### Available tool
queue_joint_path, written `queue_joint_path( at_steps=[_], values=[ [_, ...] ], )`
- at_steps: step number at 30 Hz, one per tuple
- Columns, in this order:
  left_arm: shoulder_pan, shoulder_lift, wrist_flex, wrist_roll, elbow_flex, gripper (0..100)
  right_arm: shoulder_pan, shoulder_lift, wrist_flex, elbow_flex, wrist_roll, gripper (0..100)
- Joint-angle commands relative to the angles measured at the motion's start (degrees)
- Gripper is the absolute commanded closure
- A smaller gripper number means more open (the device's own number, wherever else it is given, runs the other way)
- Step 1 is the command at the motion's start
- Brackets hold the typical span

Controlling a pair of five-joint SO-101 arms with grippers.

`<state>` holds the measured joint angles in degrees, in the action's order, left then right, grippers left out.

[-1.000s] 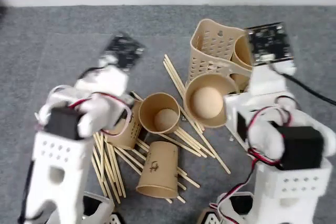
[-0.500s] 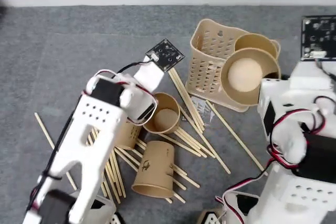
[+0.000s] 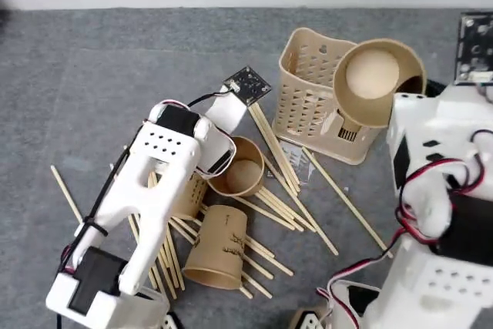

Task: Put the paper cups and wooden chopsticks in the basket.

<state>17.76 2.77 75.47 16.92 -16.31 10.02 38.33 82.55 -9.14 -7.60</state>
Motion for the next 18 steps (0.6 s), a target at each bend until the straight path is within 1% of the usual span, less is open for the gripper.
queue_joint_path(
  at_steps=[1, 2, 7, 12, 18],
  values=[
    [0.4, 0.7, -1.1, 1.5, 2.7, 96, 1.8, -4.4, -2.9, -2.3, 0.0, 98.9],
    [0.4, 0.7, -1.1, 2.1, 2.7, 99, 2.3, -6.1, -3.5, -2.4, 0.1, 98.9],
    [0.4, 0.8, -1.1, 2.5, 2.8, 99, 3.9, -13.3, -8.4, -2.5, 3.0, 98.9],
    [0.4, 3.6, -1.1, 2.5, 4.4, 99, 3.6, -18.3, -12.2, -2.5, 3.2, 98.9],
    [1.3, 12.7, -0.9, 2.1, 4.9, 99, 3.6, -23.2, -10.3, -2.5, 3.2, 98.3]
  ],
)
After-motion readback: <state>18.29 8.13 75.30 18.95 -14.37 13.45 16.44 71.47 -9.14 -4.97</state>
